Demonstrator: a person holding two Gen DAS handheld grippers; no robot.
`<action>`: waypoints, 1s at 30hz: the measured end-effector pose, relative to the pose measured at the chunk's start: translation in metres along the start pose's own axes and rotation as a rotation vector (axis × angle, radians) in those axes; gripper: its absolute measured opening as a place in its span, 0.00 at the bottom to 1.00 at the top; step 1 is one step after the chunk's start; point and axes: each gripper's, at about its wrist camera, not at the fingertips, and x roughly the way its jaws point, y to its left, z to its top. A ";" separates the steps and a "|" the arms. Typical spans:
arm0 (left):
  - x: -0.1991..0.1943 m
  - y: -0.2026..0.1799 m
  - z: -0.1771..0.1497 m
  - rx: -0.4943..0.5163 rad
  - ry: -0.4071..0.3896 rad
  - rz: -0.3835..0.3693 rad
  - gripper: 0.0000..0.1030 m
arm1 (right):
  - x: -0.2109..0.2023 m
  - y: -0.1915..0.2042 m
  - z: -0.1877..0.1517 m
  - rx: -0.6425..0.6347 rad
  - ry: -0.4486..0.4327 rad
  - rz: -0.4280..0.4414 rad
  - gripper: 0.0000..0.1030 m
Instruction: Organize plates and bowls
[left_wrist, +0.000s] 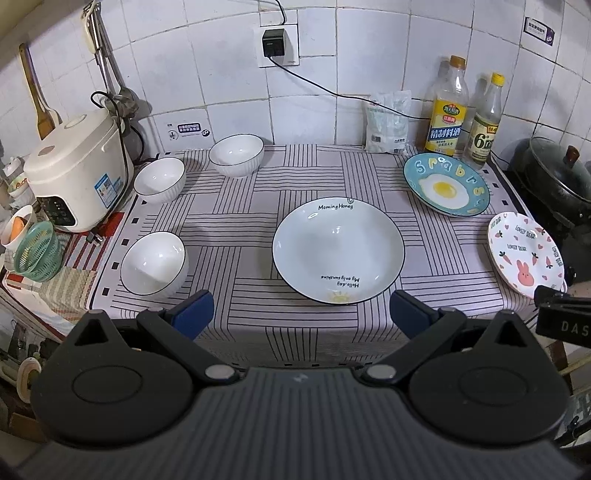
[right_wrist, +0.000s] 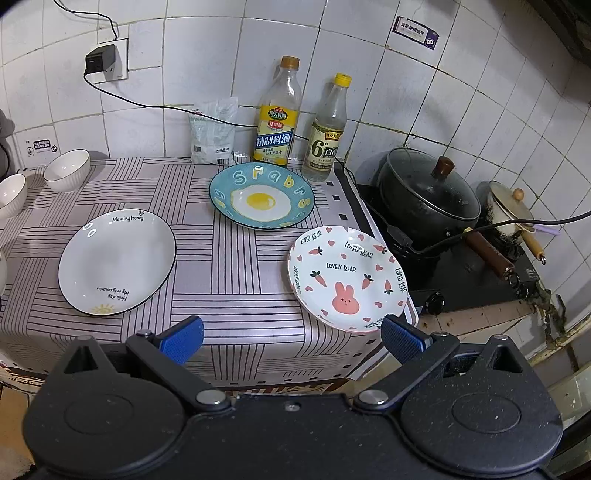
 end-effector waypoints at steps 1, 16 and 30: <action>0.000 0.002 0.000 0.000 -0.008 -0.014 1.00 | 0.000 0.000 0.000 0.000 -0.001 0.001 1.00; 0.082 0.038 0.024 0.038 0.044 -0.130 0.90 | 0.037 0.024 -0.019 0.023 -0.255 0.300 0.93; 0.211 0.053 0.017 0.087 0.240 -0.111 0.68 | 0.140 0.073 -0.025 0.077 -0.171 0.554 0.75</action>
